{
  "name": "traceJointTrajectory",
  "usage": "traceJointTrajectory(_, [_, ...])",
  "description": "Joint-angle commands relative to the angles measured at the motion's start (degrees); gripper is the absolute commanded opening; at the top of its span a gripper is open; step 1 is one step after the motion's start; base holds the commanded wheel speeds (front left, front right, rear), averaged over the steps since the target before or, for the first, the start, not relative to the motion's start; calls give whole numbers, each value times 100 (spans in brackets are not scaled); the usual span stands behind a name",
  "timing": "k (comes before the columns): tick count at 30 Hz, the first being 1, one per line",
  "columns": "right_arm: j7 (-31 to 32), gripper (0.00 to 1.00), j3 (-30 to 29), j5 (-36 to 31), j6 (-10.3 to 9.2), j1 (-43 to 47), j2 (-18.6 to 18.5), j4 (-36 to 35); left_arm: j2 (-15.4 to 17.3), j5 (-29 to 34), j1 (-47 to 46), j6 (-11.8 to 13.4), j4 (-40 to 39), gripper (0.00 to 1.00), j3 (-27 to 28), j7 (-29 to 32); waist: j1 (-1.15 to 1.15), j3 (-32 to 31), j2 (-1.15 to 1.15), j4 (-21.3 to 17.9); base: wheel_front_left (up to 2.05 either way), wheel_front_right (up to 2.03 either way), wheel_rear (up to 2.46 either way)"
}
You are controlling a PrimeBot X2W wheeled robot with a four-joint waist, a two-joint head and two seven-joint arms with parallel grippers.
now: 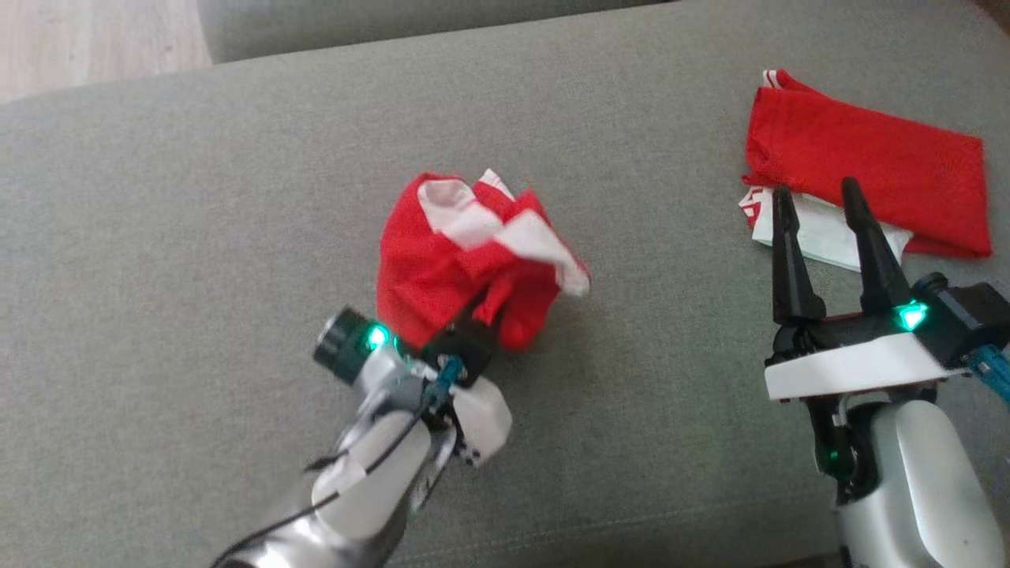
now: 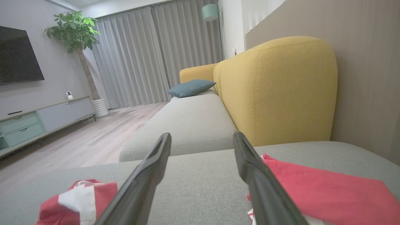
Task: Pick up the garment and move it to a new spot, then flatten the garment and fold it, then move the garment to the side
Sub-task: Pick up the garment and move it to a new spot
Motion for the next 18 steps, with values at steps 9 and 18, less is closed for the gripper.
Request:
traceJointTrajectory(9, [-16,100,120,22,37,41,0,-110,2,-642,145,107,-326,100,-390,103,0,-203,-1,223,0,0,0])
traceJointTrajectory(18, [-44,100,27,35,37,150,0,9,50,-856,170,202,-713,100,-418,27,0,-398,-1,545,0,0,0])
